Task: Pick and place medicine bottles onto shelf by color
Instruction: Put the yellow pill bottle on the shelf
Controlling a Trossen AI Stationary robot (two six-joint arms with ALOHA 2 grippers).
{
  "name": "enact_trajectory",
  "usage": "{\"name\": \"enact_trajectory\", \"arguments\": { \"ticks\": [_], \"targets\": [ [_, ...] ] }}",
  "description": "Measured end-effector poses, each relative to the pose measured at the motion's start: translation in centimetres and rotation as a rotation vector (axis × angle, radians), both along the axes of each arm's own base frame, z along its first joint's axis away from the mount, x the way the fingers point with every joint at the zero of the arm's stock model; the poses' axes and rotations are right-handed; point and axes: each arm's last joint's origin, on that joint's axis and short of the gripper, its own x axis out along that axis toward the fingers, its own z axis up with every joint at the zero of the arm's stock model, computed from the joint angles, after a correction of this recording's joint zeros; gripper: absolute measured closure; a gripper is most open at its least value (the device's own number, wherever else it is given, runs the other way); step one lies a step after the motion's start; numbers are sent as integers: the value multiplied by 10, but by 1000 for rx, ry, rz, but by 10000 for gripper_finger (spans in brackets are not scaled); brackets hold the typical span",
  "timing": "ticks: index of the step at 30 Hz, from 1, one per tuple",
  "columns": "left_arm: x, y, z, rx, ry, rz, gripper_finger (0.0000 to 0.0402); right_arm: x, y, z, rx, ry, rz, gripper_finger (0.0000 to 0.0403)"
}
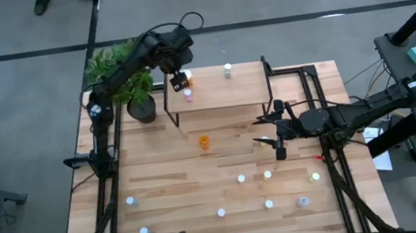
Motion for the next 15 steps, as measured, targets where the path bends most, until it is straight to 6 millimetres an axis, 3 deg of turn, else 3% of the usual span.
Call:
{"name": "enact_trajectory", "arguments": {
  "ticks": [6,12,15],
  "targets": [
    [-16,-33,40,52,-168,-13,139,0,0,1,5,-13,-1,172],
    [-16,-99,78,98,-422,-223,139,1,0,1,21,-19,-6,172],
    [-18,-134,83,120,-522,-336,139,1,0,1,33,-18,-9,172]
  ]
}}
